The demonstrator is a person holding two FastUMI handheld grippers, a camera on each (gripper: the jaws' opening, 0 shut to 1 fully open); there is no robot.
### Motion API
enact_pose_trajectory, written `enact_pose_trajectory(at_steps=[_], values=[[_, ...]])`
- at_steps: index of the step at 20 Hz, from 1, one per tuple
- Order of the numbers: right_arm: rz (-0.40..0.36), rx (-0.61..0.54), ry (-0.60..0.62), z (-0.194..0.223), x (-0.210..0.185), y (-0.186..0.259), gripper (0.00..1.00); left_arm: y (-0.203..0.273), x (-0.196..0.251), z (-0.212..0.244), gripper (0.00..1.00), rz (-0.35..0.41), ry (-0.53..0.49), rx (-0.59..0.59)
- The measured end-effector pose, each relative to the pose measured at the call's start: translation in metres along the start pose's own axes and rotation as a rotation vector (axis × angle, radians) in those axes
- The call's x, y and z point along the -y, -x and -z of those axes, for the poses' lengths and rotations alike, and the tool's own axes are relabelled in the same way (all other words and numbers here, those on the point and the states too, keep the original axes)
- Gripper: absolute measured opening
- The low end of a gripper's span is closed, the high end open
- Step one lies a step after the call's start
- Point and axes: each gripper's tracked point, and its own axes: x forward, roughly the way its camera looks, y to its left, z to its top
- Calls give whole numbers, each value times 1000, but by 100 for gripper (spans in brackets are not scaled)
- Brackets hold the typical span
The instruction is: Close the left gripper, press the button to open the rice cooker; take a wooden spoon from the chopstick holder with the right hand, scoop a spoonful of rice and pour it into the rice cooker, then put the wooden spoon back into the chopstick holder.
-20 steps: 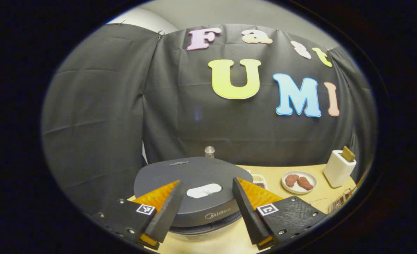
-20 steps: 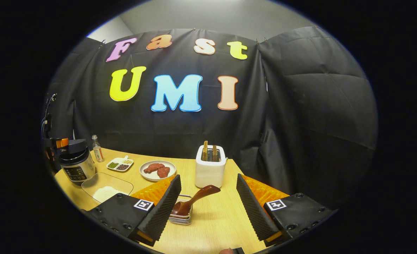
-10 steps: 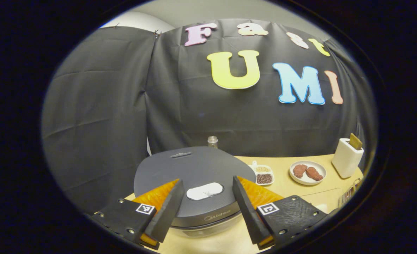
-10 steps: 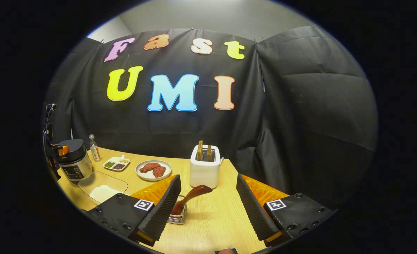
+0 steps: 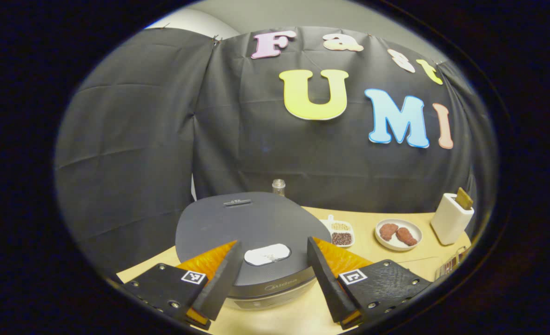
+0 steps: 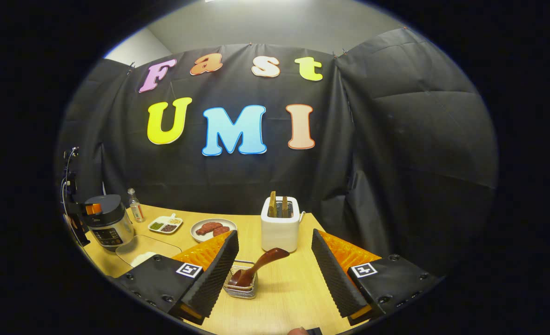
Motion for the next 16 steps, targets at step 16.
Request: enact_pose_trajectory(at_steps=[16], values=[[-132,143,-44,-47,-71,66,100,218,28,-144,85,176,-111,339]])
